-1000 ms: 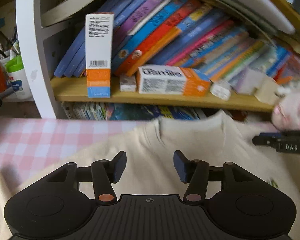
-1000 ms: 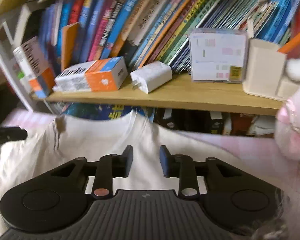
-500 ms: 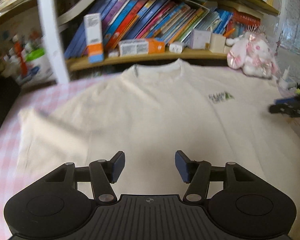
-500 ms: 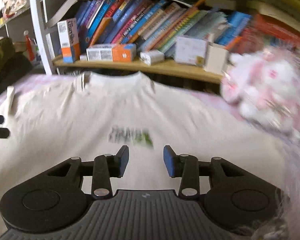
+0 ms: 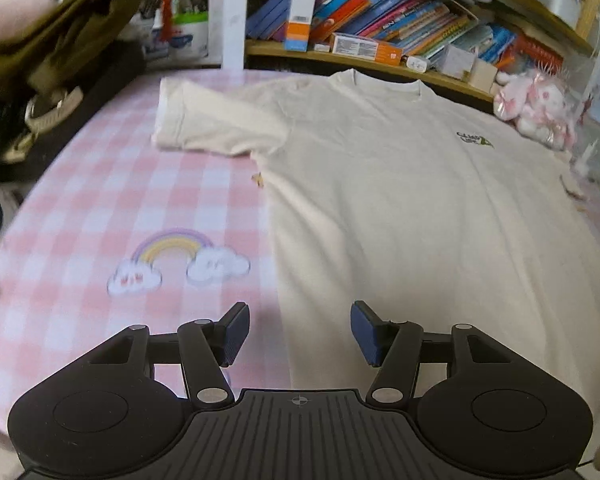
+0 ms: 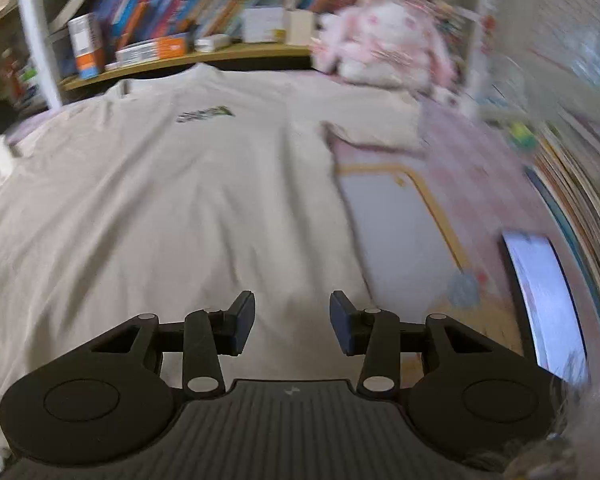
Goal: Fold clothes
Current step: 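Grasp the hem edge with the left gripper and smooth the body flat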
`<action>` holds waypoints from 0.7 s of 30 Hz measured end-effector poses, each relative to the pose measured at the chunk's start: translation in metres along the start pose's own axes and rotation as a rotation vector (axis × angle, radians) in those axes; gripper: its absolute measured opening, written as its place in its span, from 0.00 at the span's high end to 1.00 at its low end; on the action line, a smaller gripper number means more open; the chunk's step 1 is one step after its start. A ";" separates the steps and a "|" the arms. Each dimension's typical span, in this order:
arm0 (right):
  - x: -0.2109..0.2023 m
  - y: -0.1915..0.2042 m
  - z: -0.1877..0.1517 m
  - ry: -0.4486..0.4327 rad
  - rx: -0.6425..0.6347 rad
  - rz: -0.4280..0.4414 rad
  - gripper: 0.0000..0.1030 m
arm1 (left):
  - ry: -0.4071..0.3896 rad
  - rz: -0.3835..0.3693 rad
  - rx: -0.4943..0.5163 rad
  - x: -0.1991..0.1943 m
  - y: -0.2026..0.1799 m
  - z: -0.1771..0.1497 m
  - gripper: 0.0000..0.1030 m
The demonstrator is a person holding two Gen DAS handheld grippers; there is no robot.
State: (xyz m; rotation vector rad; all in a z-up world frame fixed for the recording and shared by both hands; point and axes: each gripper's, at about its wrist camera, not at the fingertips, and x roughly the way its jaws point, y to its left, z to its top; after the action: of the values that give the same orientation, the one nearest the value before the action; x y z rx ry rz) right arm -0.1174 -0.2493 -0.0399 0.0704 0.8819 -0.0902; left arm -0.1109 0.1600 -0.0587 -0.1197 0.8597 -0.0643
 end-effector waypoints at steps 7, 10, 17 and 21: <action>-0.015 -0.005 -0.026 0.034 0.074 -0.041 0.63 | 0.032 -0.061 0.000 0.012 -0.002 -0.006 0.79; -0.018 -0.005 -0.031 0.043 0.088 -0.064 0.63 | 0.035 -0.073 0.008 0.014 -0.001 -0.006 0.99; -0.021 -0.011 -0.035 0.047 0.135 -0.076 0.63 | 0.033 -0.035 0.040 0.018 0.013 0.005 0.98; -0.020 -0.016 -0.036 0.052 0.157 -0.092 0.63 | 0.023 -0.028 -0.007 0.023 0.023 0.009 0.98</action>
State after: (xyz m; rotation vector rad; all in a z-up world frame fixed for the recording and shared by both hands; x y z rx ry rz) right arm -0.1596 -0.2610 -0.0482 0.1796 0.9295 -0.2451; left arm -0.0892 0.1813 -0.0730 -0.1378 0.8816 -0.0890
